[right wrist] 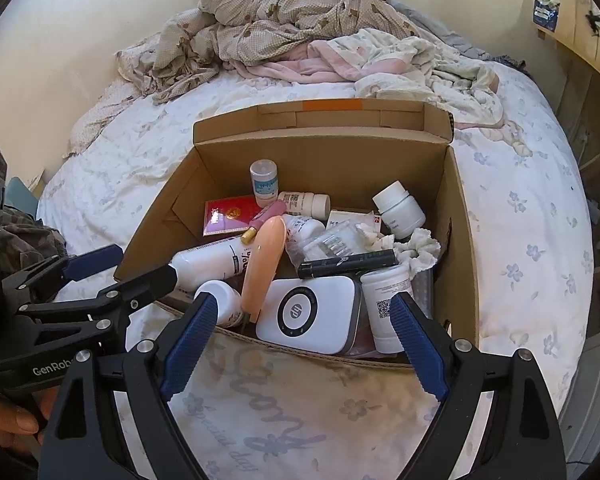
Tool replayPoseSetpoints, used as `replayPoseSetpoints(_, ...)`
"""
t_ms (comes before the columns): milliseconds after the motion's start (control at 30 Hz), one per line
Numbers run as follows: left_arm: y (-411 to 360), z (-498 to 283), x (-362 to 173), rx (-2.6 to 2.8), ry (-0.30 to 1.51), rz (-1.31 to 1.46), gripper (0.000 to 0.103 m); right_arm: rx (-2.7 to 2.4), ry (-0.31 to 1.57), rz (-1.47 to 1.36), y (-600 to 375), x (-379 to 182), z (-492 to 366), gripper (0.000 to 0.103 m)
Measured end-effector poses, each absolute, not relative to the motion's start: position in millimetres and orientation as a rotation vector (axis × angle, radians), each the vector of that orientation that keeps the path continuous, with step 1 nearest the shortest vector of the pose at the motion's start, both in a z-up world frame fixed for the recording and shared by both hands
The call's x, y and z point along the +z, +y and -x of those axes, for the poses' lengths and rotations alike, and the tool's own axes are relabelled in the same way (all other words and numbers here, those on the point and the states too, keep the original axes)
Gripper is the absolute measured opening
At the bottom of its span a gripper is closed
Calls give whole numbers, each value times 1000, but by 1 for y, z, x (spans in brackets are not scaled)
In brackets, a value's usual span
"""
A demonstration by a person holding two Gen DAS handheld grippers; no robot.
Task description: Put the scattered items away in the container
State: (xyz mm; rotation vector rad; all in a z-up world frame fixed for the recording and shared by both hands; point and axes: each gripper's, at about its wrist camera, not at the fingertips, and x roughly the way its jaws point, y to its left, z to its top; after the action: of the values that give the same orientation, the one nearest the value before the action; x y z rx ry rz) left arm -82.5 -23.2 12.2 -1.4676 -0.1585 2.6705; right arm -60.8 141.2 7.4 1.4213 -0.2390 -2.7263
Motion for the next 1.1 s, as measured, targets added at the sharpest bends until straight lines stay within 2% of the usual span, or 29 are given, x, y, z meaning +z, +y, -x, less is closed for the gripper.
replayPoseSetpoints(200,-20,79,16,2696,-101,1435,80,-2718,-241,-1420,142,8,61,91)
replayPoseSetpoints(1100,-25,82,12,2683,-104,1459,80,-2703,-239,-1428,141,5,63,91)
